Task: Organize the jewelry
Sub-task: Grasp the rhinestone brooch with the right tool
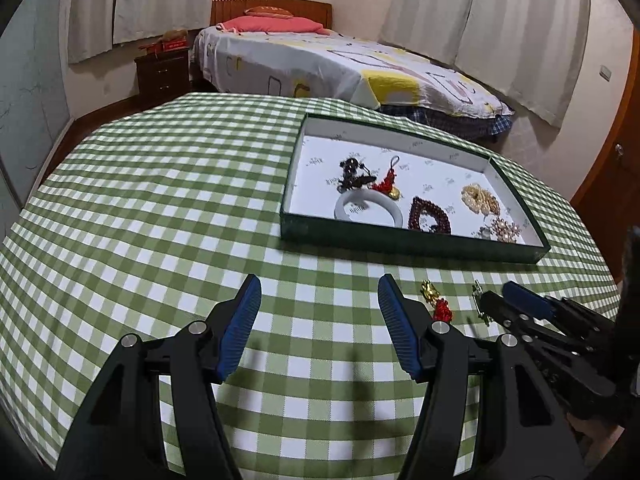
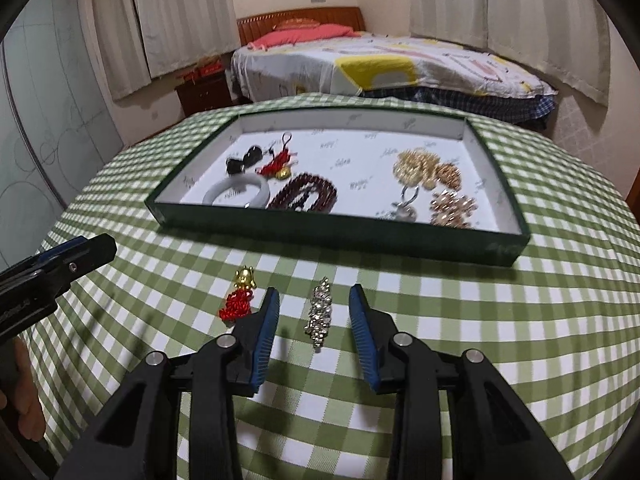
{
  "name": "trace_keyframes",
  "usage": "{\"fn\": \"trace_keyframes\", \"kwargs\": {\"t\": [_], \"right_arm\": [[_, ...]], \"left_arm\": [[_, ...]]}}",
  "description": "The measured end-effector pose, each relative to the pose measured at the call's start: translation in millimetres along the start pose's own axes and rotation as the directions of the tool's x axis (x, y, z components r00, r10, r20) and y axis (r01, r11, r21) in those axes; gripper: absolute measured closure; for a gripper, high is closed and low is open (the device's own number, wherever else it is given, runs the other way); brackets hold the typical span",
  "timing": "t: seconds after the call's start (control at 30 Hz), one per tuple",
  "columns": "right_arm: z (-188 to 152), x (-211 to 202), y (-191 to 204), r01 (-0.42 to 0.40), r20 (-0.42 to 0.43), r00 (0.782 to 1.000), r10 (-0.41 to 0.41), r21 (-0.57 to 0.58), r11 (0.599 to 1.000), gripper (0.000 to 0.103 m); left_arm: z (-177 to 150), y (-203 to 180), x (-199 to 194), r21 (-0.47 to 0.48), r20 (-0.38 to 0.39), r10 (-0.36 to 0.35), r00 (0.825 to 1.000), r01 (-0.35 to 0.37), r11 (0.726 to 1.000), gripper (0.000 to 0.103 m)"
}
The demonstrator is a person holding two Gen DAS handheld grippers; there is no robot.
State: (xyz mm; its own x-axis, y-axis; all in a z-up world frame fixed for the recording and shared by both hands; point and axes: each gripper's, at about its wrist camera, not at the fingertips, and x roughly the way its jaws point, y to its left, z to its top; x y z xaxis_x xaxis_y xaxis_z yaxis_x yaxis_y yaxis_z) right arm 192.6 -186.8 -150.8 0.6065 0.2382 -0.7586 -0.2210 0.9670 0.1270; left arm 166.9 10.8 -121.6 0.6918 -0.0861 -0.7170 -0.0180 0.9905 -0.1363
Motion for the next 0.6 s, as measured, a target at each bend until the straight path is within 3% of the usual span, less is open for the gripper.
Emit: {"fn": "trace_keyframes", "kwargs": {"t": [0.1,0.23,0.6], "right_arm": [[0,8,0,-0.002,-0.029,1.000,0.001,-0.007,1.000,0.074],[-4,11,-3,0.004,-0.048,0.999,-0.005,-0.019,1.000,0.089],[-4,-12,-30,0.025,0.000,1.000,-0.025,0.029,0.999,0.090]], "left_arm": [[-4,-4,4,0.006,-0.018,-0.010,1.000,0.010,1.000,0.044],[-8,-13,9,0.024,-0.034,-0.026,0.999,0.027,0.999,0.044],[-14,-53,23,0.073,-0.077,-0.109,0.991,0.114,0.991,0.044]]}}
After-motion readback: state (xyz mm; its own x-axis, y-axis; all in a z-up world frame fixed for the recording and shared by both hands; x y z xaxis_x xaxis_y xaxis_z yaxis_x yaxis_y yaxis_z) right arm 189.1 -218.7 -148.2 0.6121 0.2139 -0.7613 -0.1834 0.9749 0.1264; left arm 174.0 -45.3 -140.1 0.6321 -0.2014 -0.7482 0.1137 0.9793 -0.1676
